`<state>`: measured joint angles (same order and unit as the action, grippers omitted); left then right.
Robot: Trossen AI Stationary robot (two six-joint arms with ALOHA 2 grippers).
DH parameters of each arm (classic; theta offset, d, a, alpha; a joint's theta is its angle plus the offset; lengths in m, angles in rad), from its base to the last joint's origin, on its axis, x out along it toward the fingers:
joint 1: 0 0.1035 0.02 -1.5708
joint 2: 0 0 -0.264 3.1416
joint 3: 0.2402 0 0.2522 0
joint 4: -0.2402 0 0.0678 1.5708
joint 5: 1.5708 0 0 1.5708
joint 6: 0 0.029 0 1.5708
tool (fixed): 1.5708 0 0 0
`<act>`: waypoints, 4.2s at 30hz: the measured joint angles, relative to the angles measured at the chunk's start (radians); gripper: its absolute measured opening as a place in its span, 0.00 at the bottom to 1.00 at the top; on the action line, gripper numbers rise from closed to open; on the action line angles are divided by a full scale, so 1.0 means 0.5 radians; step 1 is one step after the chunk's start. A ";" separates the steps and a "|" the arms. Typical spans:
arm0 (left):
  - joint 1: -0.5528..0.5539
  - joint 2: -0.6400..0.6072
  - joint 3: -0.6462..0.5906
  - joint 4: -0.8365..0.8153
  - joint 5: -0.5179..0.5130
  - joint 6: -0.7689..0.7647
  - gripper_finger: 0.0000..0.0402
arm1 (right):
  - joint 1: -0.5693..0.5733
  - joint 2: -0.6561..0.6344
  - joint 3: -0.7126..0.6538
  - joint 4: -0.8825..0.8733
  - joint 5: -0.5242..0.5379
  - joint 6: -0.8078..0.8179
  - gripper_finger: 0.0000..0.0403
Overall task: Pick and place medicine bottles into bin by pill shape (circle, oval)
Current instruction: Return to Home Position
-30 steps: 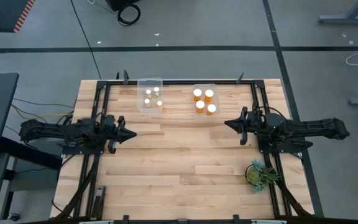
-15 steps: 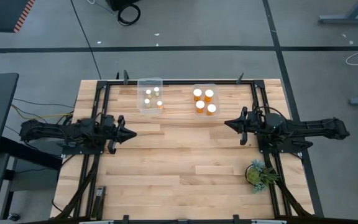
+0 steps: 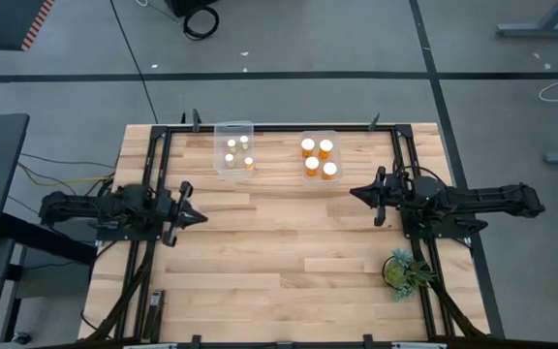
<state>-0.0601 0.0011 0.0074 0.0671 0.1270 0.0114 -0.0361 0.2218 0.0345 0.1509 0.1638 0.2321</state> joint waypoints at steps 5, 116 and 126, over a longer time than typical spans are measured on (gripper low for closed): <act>0.000 -0.001 0.000 -0.027 -0.005 0.053 0.08 | -0.001 0.000 0.000 -0.002 0.000 0.000 0.02; 0.012 0.010 0.000 -0.023 -0.001 0.051 0.08 | 0.000 0.000 0.000 -0.006 -0.001 -0.001 0.02; 0.013 0.010 0.000 -0.023 -0.001 0.051 0.08 | 0.000 0.000 0.000 -0.006 -0.001 -0.001 0.02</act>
<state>-0.0537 0.0063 0.0074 0.0555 0.1265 0.0368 -0.0363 0.2218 0.0346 0.1478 0.1636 0.2317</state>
